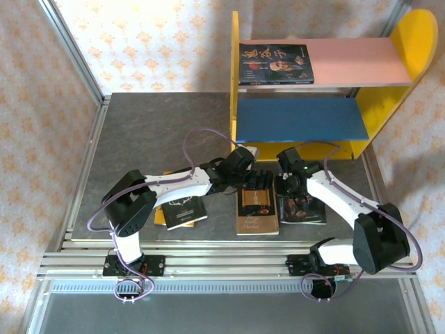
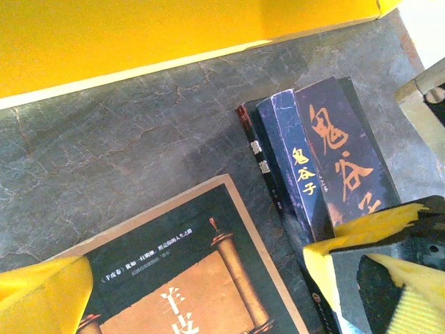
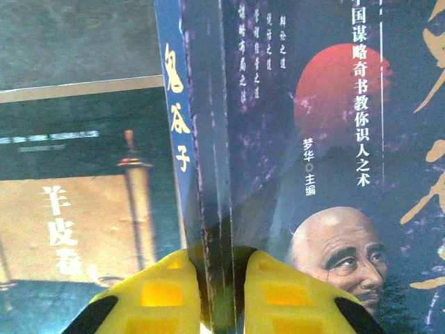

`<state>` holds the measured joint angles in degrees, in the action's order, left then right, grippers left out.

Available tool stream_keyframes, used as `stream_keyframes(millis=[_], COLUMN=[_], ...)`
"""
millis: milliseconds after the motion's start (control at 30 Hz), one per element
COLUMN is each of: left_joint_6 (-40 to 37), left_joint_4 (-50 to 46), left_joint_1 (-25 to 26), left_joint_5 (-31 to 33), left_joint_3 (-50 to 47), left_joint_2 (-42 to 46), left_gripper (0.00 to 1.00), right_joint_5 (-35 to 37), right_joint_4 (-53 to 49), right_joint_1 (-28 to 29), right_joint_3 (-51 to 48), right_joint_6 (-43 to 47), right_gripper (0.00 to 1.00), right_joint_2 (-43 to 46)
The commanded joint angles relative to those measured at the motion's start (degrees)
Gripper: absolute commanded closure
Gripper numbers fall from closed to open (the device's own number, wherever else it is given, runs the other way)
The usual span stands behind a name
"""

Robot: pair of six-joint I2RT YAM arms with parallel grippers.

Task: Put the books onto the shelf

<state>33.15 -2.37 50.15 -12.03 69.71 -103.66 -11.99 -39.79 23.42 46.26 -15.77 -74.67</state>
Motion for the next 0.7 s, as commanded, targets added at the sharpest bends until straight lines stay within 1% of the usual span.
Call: stream_keyframes(millis=[0, 100, 200, 433, 633, 667], left_joint_6=[0.8, 0.7, 0.8, 1.9, 3.4, 3.6], left_joint_4=[1.4, 1.0, 1.4, 3.7, 6.3, 6.7], left_joint_1=[0.4, 0.4, 0.4, 0.4, 0.4, 0.4], left_joint_5=[-0.6, -0.1, 0.2, -1.3, -3.3, -3.6], left_joint_3=[1.8, 1.4, 0.8, 0.7, 1.6, 2.0], left_joint_2=[-0.4, -0.3, -0.4, -2.0, -3.8, -4.1], left_gripper=[0.01, 0.01, 0.01, 0.01, 0.01, 0.01], right_joint_5=[-7.0, -10.6, -12.8, -17.7, -20.0, -20.1], right_joint_4=[3.7, 6.1, 8.1, 12.9, 14.7, 14.7], right_joint_1=[0.0, 0.2, 0.9, 1.9, 1.9, 1.9], right_joint_3=[-0.2, -0.2, -0.4, -3.3, -5.5, -5.7], right_joint_6=[0.1, -0.7, -1.3, -2.2, -2.8, -2.7], right_gripper=[0.89, 0.9, 0.9, 0.91, 0.91, 0.91], right_joint_2=[1.3, 1.3, 1.6, 4.0, 6.5, 8.4])
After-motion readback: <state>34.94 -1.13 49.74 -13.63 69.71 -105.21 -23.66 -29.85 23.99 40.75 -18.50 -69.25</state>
